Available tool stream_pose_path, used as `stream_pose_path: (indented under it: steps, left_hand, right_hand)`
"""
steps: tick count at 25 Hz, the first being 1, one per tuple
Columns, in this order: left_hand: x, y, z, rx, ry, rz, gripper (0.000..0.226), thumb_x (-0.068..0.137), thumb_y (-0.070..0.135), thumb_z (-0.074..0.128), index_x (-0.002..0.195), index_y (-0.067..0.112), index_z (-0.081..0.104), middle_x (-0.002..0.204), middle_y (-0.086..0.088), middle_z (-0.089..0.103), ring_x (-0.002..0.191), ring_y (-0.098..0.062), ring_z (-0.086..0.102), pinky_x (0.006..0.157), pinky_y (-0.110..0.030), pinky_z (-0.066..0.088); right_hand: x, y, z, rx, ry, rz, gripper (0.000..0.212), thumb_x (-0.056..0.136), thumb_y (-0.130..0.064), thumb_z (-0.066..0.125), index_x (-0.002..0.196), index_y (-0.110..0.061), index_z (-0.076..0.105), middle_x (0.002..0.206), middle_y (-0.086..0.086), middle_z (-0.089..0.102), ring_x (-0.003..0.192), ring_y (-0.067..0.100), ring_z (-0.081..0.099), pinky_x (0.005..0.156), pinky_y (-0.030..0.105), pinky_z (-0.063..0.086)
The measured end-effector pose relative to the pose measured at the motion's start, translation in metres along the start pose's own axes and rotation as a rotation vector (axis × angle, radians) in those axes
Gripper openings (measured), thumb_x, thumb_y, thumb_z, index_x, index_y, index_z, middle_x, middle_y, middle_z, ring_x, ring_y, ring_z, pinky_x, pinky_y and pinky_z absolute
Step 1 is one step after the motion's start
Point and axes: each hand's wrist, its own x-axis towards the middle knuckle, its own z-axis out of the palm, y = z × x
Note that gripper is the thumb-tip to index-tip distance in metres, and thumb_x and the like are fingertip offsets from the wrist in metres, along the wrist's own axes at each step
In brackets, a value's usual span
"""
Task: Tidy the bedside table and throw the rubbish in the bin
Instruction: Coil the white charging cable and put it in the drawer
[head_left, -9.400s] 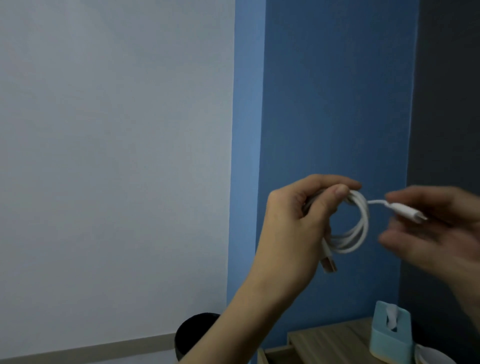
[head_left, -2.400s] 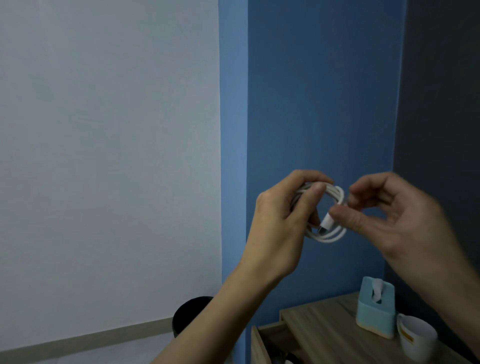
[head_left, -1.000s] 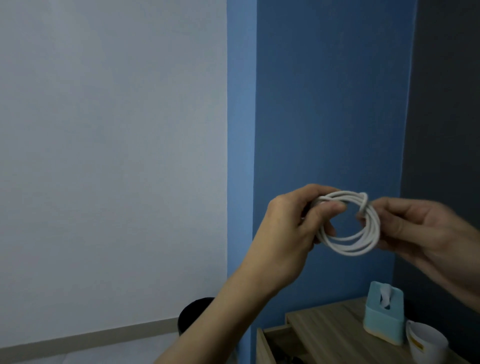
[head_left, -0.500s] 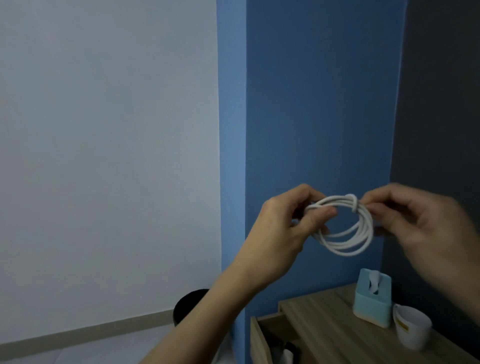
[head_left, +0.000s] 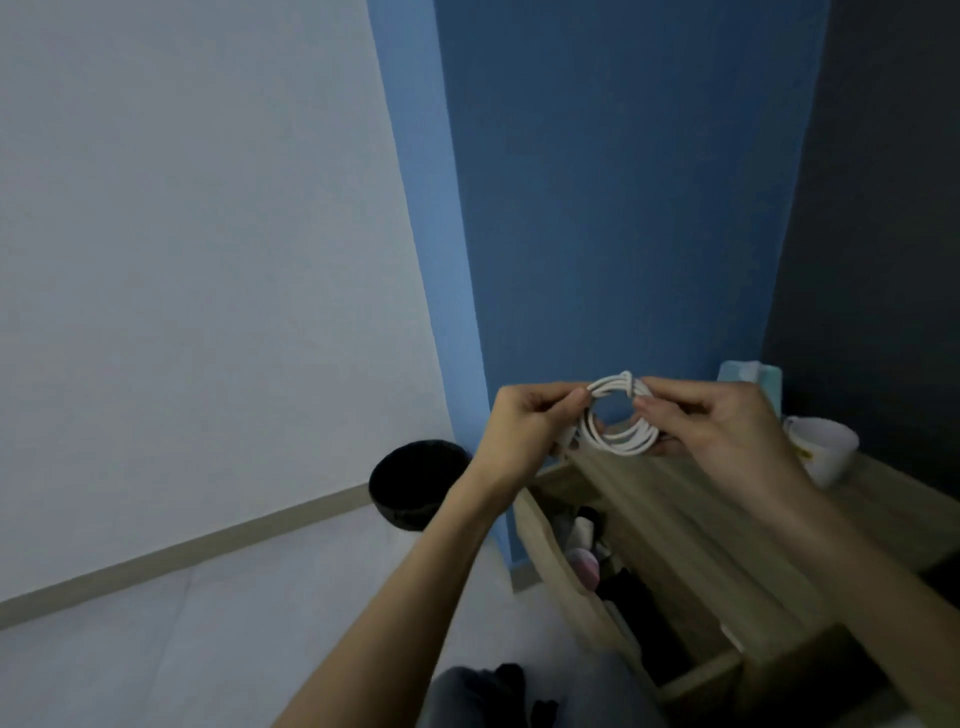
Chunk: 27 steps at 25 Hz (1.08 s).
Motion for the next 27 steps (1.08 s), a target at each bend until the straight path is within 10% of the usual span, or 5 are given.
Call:
stream_pose_path:
  steps: [5, 9, 13, 16, 27]
  left_hand:
    - [0.006, -0.117, 0.014, -0.039, 0.044, -0.292, 0.02, 0.09, 0.003, 0.058, 0.103, -0.008, 0.068, 0.052, 0.014, 0.065, 0.049, 0.004, 0.056, 0.051, -0.01, 0.044]
    - [0.01, -0.196, 0.029, -0.017, -0.014, -0.54, 0.025, 0.094, 0.007, 0.052, 0.112, -0.005, 0.064, 0.08, 0.0, 0.066, 0.062, 0.002, 0.06, 0.059, -0.011, 0.048]
    - [0.013, -0.282, 0.046, 0.202, -0.011, -0.672, 0.044, 0.09, 0.025, 0.056, 0.131, 0.009, 0.052, 0.135, -0.01, 0.049, 0.12, -0.024, 0.052, 0.097, -0.026, 0.043]
    - [0.012, -0.321, 0.06, 0.13, 0.027, -0.726, 0.05, 0.09, 0.021, 0.061, 0.135, 0.021, 0.041, 0.134, -0.003, 0.048, 0.124, -0.025, 0.05, 0.099, -0.026, 0.04]
    - [0.007, -0.383, 0.077, -0.048, 0.037, -0.71, 0.099, 0.069, 0.015, 0.067, 0.142, 0.035, 0.004, 0.124, 0.009, 0.047, 0.116, -0.028, 0.056, 0.091, -0.056, 0.051]
  right_hand:
    - [0.004, 0.124, 0.018, 0.081, 0.042, 0.366, 0.023, 0.086, 0.004, 0.055, 0.099, -0.012, 0.065, 0.054, -0.013, 0.069, 0.048, -0.006, 0.063, 0.044, 0.011, 0.049]
    - [0.002, 0.225, 0.02, 0.121, 0.113, 0.681, 0.023, 0.092, 0.002, 0.048, 0.076, -0.01, 0.059, 0.062, 0.004, 0.064, 0.039, -0.002, 0.06, 0.037, 0.012, 0.047]
    - [-0.004, 0.311, 0.028, 0.11, 0.253, 0.905, 0.009, 0.095, -0.006, 0.044, 0.094, -0.004, 0.053, 0.078, 0.012, 0.054, 0.056, 0.018, 0.059, 0.038, 0.015, 0.048]
    - [-0.009, 0.362, 0.038, 0.045, 0.381, 1.034, 0.013, 0.095, -0.01, 0.046, 0.103, -0.001, 0.052, 0.081, 0.016, 0.058, 0.07, 0.027, 0.056, 0.05, 0.03, 0.053]
    - [-0.017, 0.41, 0.038, -0.516, 0.32, 1.023, 0.026, 0.094, -0.019, 0.047, 0.106, 0.0, 0.059, 0.11, 0.023, 0.064, 0.104, 0.036, 0.058, 0.076, 0.032, 0.039]
